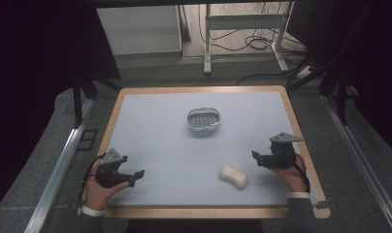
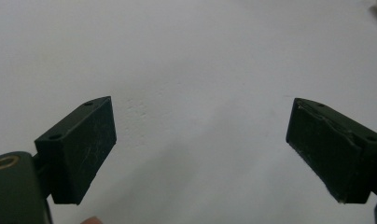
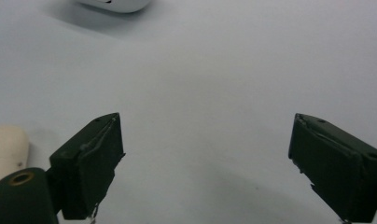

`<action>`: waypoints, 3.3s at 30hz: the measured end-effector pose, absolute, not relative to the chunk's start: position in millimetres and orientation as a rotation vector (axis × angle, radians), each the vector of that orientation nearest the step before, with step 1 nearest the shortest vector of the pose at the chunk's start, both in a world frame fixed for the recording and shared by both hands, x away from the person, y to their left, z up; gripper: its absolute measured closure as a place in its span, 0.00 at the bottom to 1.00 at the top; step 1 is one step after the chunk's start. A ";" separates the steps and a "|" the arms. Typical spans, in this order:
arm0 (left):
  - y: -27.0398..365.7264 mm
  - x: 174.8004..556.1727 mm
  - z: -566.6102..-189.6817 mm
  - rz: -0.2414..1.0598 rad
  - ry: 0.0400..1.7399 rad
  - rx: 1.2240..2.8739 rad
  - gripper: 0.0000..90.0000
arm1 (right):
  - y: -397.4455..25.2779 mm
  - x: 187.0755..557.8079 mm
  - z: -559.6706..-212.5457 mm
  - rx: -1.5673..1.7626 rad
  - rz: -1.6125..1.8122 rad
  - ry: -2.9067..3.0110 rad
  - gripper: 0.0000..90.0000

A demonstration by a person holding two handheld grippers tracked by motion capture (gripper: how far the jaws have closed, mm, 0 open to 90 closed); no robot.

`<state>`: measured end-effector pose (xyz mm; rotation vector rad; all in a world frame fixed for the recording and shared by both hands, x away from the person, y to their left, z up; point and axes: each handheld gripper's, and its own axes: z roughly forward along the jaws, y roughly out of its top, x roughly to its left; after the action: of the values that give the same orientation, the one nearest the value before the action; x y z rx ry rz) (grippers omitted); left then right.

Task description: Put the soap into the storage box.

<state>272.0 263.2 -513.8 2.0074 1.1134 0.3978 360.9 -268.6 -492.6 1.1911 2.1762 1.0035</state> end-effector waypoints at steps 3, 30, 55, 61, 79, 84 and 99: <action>263.2 270.8 -513.2 0.397 1.114 2.003 0.10 | -270.8 361.1 -491.7 1.204 1.008 2.164 0.13; 264.0 269.3 -511.7 0.386 1.121 1.999 0.10 | -251.8 365.8 -478.1 1.134 0.944 2.271 0.19; 266.3 269.4 -511.8 0.377 1.124 1.994 0.10 | -214.7 372.1 -454.8 1.025 0.843 2.433 0.24; 265.7 269.0 -511.7 0.377 1.123 1.995 0.10 | -206.7 371.6 -451.7 0.990 0.831 2.472 0.26; 266.5 270.3 -513.5 0.374 1.121 2.009 0.10 | -182.4 361.4 -451.6 0.937 0.706 2.624 0.27; 265.3 270.6 -514.4 0.372 1.118 2.013 0.10 | -176.2 356.2 -455.1 0.910 0.658 2.676 0.28; 266.2 270.5 -514.3 0.373 1.117 2.010 0.10 | -155.4 345.1 -477.9 0.844 0.497 2.854 0.33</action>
<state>270.5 266.2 -514.3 2.0102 1.1167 0.3728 345.1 -155.4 -477.9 0.8436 2.8538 0.4973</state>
